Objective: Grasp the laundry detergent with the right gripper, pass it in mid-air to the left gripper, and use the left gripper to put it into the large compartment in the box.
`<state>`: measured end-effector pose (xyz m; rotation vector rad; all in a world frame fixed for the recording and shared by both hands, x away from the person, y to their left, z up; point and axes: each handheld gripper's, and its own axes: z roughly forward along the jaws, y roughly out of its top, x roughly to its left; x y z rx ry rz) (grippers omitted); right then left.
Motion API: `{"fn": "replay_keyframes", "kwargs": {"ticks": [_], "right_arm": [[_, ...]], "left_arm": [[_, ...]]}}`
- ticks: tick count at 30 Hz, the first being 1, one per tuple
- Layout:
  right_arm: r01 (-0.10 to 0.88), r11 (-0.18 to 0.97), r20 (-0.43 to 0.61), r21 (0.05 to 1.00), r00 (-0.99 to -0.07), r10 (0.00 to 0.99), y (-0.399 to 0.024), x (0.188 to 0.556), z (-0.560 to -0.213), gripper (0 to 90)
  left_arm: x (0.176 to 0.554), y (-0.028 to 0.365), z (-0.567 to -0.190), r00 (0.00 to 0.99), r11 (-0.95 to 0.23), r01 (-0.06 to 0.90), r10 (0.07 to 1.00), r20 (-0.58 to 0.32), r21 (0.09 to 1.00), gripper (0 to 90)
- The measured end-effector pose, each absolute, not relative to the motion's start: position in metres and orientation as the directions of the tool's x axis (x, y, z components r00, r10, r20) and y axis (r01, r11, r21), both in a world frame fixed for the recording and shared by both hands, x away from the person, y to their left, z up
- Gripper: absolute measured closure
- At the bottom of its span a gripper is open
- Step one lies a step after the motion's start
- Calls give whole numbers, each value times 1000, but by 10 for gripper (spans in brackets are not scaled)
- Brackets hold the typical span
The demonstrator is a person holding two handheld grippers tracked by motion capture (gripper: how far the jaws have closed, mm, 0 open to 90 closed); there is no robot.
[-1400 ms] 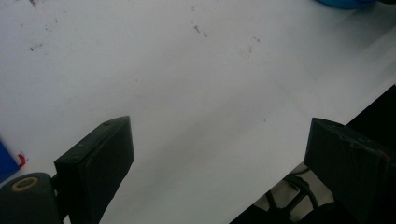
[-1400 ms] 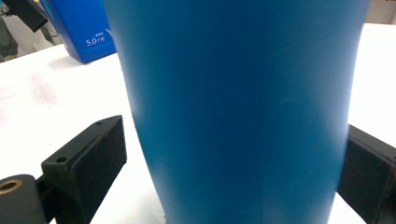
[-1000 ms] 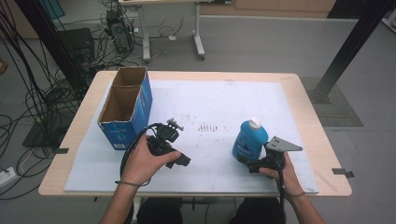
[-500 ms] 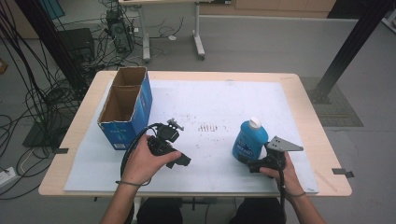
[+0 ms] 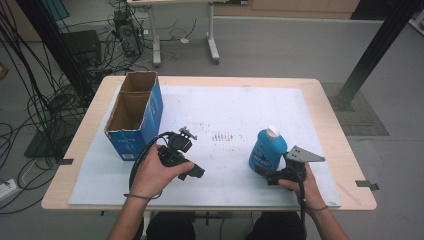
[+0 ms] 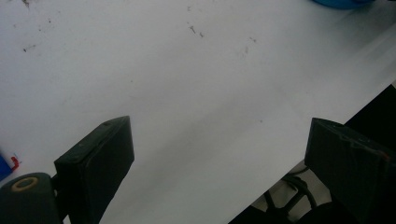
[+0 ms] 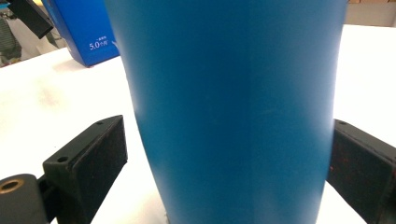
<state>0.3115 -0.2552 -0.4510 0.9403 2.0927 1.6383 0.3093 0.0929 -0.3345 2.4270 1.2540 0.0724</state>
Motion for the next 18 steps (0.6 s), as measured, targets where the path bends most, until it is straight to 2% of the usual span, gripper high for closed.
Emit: {"fn": "replay_keyframes", "kwargs": {"ticks": [18], "right_arm": [[295, 124, 141, 948, -731, 667, -256, 312, -449, 48]], "left_arm": [[310, 92, -334, 596, -514, 769, 791, -139, 380, 85]]}}
